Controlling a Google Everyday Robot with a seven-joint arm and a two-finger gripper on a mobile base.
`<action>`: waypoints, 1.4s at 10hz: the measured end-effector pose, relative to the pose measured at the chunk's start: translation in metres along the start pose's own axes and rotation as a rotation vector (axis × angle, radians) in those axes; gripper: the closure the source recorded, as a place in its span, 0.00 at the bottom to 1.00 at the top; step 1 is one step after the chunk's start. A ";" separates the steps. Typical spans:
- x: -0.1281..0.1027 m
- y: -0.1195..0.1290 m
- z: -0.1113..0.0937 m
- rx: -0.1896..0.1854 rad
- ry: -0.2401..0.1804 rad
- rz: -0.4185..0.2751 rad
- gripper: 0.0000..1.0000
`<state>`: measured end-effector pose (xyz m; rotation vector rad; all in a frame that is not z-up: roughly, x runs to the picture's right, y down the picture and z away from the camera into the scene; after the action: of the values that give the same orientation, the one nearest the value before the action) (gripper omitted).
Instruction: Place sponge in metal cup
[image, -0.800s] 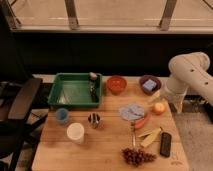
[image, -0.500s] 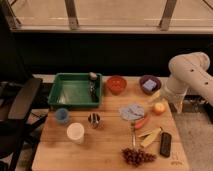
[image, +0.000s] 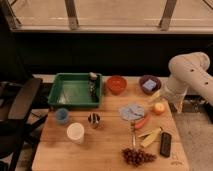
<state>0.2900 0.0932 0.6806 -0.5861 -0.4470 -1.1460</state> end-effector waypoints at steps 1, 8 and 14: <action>0.000 0.000 0.000 0.000 0.000 0.000 0.20; 0.052 -0.038 0.002 0.016 0.085 -0.041 0.20; 0.160 -0.130 0.020 0.124 0.112 -0.055 0.20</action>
<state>0.2239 -0.0457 0.8191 -0.4012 -0.4365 -1.1884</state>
